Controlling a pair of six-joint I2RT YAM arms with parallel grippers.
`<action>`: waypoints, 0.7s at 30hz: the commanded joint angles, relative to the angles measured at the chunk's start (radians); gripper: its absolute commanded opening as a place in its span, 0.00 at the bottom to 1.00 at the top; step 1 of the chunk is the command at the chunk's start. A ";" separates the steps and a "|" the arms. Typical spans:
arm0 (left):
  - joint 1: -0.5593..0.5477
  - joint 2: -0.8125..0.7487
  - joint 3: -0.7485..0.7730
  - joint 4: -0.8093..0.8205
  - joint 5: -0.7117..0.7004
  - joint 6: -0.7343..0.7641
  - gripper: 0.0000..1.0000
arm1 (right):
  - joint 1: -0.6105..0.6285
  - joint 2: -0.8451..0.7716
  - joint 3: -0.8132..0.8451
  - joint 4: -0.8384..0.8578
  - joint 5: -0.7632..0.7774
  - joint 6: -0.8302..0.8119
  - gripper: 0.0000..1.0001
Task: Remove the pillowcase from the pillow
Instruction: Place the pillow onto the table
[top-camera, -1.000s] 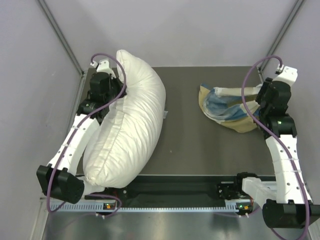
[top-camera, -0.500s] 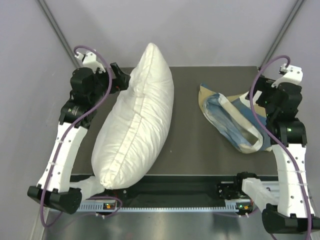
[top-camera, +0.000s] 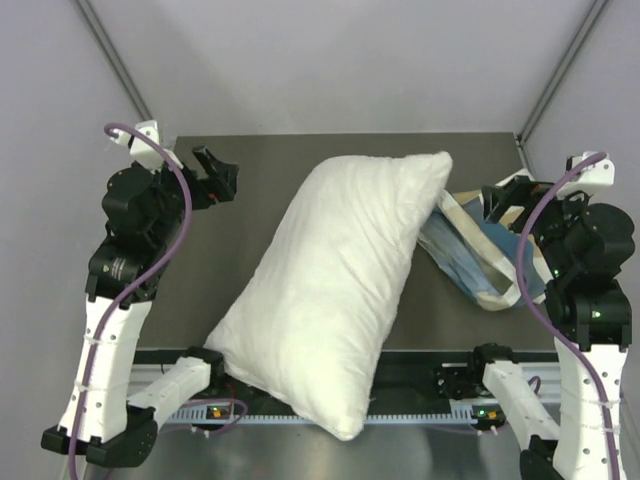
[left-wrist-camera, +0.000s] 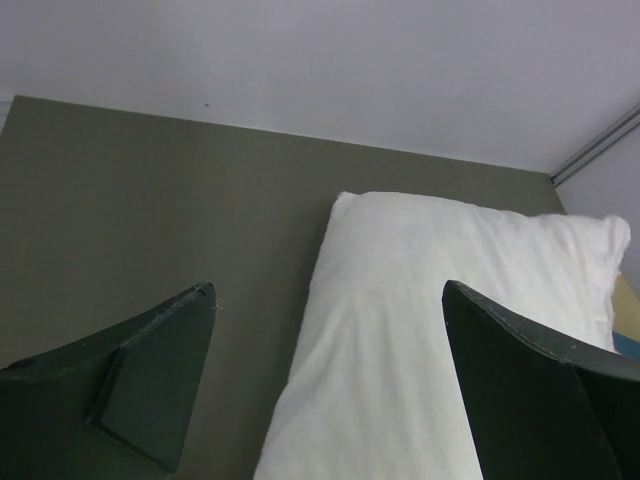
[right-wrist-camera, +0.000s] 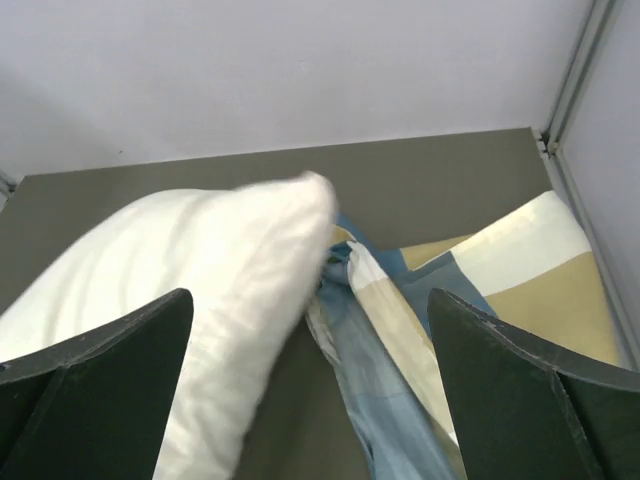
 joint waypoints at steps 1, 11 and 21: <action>0.006 -0.029 -0.013 -0.040 -0.049 0.019 0.99 | -0.010 -0.023 -0.024 0.025 -0.075 0.015 1.00; 0.006 -0.074 -0.009 -0.065 -0.090 0.021 0.99 | -0.010 -0.041 -0.033 0.014 -0.074 0.018 1.00; 0.006 -0.085 0.000 -0.086 -0.093 0.039 0.99 | -0.010 -0.043 -0.037 0.014 -0.064 0.013 1.00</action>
